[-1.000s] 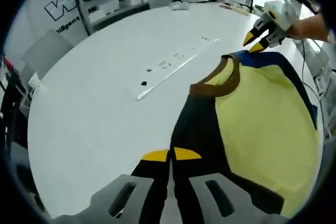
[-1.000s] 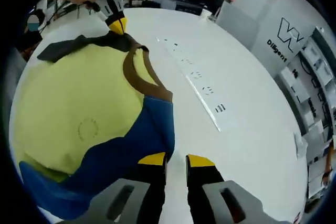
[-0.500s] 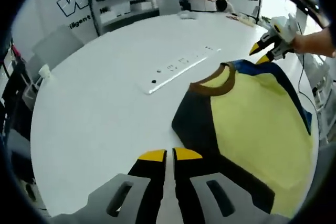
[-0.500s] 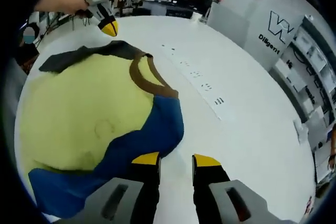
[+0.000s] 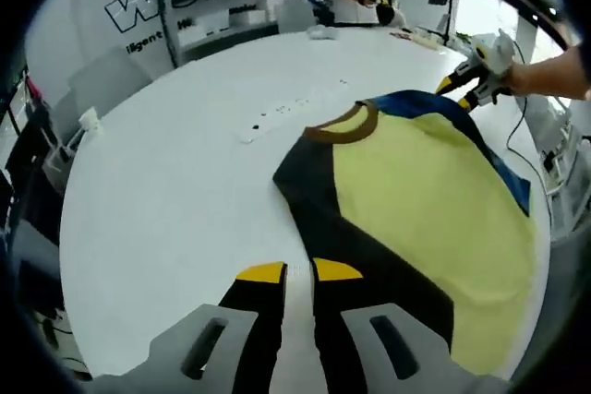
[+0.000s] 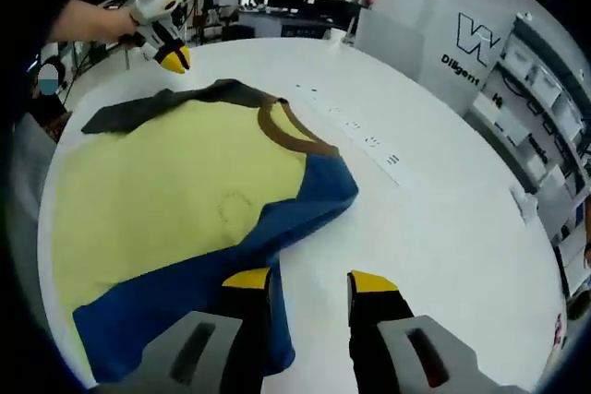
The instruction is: Fold the garment on the visible template until the final outline fits inside the template.
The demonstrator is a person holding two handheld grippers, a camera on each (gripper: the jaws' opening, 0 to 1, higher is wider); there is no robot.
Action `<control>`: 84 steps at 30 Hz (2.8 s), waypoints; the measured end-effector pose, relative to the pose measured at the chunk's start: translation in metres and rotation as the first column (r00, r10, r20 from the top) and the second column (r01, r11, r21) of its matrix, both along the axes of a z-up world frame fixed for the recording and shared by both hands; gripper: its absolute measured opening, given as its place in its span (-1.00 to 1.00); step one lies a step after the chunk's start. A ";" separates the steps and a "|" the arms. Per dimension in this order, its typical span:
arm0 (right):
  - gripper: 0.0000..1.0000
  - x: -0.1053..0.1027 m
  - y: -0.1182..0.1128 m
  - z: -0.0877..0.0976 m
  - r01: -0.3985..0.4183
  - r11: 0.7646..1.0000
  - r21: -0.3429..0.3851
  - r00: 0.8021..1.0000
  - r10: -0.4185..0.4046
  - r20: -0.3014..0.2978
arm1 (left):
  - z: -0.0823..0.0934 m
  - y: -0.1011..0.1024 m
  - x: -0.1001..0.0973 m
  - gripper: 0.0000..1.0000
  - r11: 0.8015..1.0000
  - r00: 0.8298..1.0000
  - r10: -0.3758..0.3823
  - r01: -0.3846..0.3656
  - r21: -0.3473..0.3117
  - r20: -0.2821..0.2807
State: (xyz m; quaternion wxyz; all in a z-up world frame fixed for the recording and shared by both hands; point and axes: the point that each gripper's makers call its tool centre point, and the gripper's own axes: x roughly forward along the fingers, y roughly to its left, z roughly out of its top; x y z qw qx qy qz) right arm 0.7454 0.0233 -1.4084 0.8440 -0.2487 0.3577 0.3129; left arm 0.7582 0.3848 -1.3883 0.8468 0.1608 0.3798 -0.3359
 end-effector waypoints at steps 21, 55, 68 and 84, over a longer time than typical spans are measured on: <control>-0.28 -0.074 0.003 0.011 0.069 0.995 0.069 0.998 -0.070 0.007 | -0.003 0.047 -0.080 -0.65 0.993 0.993 0.112 -0.113 -0.043 -0.024; -0.45 -0.242 0.036 -0.006 -0.153 0.984 0.096 0.988 0.153 0.009 | -0.026 0.019 -0.229 -0.63 0.998 0.998 -0.006 0.002 -0.063 -0.056; -0.78 -0.274 0.022 -0.025 -0.175 0.983 0.057 0.983 0.177 -0.039 | -0.042 0.008 -0.262 -0.66 0.986 0.984 -0.164 0.166 0.020 -0.071; -0.94 -0.275 0.019 -0.034 -0.214 0.977 0.011 0.975 0.214 -0.057 | -0.050 0.009 -0.274 -0.74 0.958 0.962 -0.260 0.267 0.103 -0.082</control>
